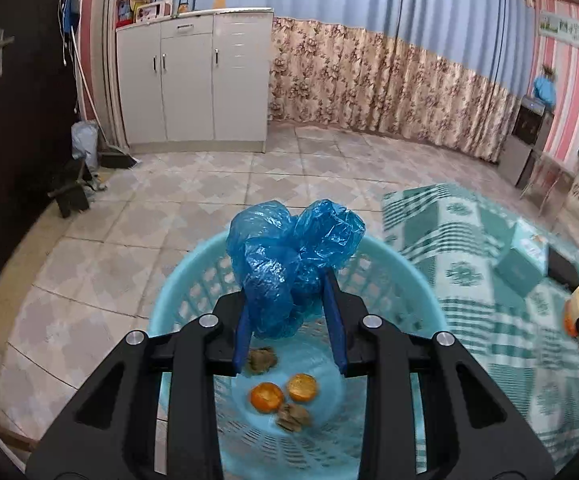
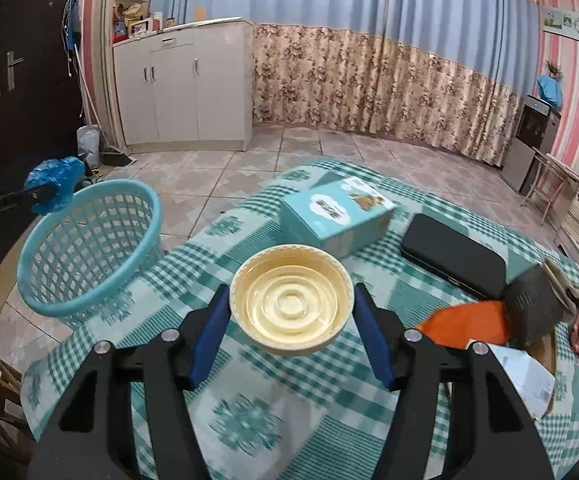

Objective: Collect trash
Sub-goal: 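Carry the blue bag into the blue basket with the left tool while the right tool carries the cream bowl, then lower the cream bowl into the blue basket and open the right tool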

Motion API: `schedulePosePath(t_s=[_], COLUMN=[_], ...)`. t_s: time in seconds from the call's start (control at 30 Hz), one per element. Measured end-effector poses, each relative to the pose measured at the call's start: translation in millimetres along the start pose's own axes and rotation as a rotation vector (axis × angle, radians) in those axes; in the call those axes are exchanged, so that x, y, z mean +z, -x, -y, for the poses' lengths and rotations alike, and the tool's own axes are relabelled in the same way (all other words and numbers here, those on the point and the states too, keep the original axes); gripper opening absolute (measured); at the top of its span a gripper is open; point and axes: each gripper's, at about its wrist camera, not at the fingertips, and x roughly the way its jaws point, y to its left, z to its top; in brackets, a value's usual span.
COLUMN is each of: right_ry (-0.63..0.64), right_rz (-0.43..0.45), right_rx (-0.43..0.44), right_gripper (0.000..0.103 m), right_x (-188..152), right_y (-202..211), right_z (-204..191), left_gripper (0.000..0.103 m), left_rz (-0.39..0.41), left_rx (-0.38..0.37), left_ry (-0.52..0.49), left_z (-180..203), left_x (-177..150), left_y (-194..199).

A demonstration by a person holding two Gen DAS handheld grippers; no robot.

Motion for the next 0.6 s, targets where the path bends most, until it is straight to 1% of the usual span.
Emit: schedulePosePath(t_s=[0.1,0.23,0.27,0.3,0.37,0.4,0.47,0.53,0.6], right_ry=[0.018,0.037,0.04,0.043,0.056,0.064,0.075,0.08,0.081], right_rz=[-0.005,-0.022,-0.023,-0.023,-0.024,-0.024,-0.022,-0.018,-0.012], right_rx=[0.016,0.046,0.05,0.055,0.067,0.072,0.076,0.082,0.091], right_gripper=[0.061,0.061,0.061,0.061,0.061,0.061,0.061,0.061,0.061], right_x=[5.4,9.0,9.3,10.2,12.5,13.5,14.0,16.6,18.9], right_y=[-9.7,-26.6,-28.6,-30.6,-33.7,-34.6,-34.9,-35.9,-36.5], right_z=[-12.8,-31.0,-34.2,-38.5,-46.2,-50.5,-54.8,-60.0,-63.7], left_gripper=[0.032,0.034,0.039,0.048,0.059,0.063,0.068,0.074,0.085], left_rz=[-0.014,-0.055,-0.059,-0.067,-0.061,-0.045,-0.032,-0.012,0.018], left_rx=[0.008,0.019,0.02,0.009,-0.01,-0.005,0.004,0.028,0.066], left_ry=[0.0,0.003,0.008,0.023,0.047,0.05,0.052,0.059,0.076], left_z=[-9.4,-22.2,-24.4,-27.3,-31.7,-33.2,-35.0,-38.7,-45.2], left_x=[-3.1,-9.9,-11.3,-12.4,-11.3,-11.4,-8.7,-6.7,-5.4], left_y=[-7.1,-19.7,-21.4,-23.0,-21.9,-18.5,-14.8,-8.4,0.6])
